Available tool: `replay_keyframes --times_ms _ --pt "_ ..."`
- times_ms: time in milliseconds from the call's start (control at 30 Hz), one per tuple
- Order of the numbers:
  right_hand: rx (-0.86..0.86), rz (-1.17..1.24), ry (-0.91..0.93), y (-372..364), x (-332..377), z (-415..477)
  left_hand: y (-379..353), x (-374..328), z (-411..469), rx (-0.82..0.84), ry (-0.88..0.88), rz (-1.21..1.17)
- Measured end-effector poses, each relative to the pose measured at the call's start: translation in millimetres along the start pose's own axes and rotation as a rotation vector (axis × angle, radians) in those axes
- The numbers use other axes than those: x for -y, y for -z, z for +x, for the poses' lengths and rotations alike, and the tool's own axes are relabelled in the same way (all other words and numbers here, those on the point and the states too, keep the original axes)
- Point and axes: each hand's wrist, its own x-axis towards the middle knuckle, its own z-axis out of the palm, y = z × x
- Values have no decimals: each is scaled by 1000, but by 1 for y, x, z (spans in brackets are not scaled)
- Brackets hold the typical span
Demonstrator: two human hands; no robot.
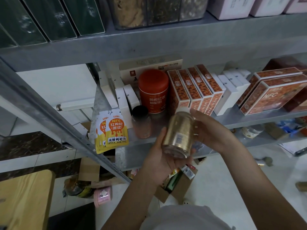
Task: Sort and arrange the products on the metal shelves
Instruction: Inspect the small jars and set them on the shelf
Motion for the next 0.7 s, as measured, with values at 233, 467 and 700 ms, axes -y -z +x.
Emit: replay_keyframes --times_ms 233,467,700 --pt "59 33 55 -1 -6 -1 4 1 -3 111 23 -116" --pt "-326 -302 286 -13 -5 -1 8 0 1 -279 -540 893" --pt "-3 -193 223 -3 13 -10 14 -9 -5 -142 -383 386"
